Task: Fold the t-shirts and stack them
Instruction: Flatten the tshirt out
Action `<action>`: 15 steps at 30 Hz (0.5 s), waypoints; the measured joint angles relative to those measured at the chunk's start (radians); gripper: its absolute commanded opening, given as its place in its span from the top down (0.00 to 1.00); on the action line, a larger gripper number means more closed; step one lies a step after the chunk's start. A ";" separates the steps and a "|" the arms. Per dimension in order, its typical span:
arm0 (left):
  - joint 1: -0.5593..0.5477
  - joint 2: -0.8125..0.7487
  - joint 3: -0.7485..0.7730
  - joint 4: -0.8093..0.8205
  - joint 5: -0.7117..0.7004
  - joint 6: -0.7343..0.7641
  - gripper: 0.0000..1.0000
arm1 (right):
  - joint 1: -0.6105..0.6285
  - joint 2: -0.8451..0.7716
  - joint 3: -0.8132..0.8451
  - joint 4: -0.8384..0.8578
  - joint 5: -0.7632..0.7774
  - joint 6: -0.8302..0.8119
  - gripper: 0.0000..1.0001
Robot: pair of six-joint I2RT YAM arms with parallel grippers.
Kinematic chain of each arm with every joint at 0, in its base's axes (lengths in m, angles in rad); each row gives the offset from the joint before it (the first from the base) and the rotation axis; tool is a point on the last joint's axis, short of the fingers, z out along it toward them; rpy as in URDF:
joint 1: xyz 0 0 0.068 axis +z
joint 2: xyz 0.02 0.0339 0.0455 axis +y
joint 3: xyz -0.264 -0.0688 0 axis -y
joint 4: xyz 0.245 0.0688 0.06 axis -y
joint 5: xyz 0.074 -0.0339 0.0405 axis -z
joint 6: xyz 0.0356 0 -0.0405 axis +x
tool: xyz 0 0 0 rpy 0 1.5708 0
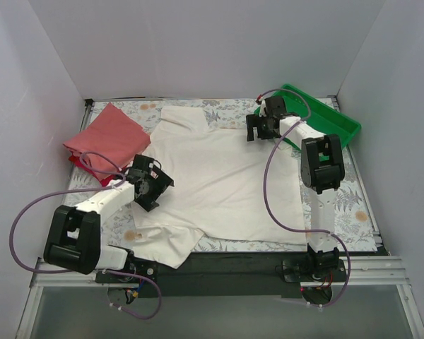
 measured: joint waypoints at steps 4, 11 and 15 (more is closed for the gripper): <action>0.004 -0.059 -0.033 -0.045 -0.009 -0.009 0.06 | 0.003 0.020 0.035 -0.014 0.008 0.000 0.02; 0.005 -0.138 -0.069 -0.161 -0.032 -0.029 0.06 | 0.023 0.068 0.114 -0.029 0.047 0.001 0.02; 0.006 -0.135 -0.061 -0.196 -0.043 -0.022 0.06 | 0.030 0.080 0.134 -0.035 0.087 0.000 0.02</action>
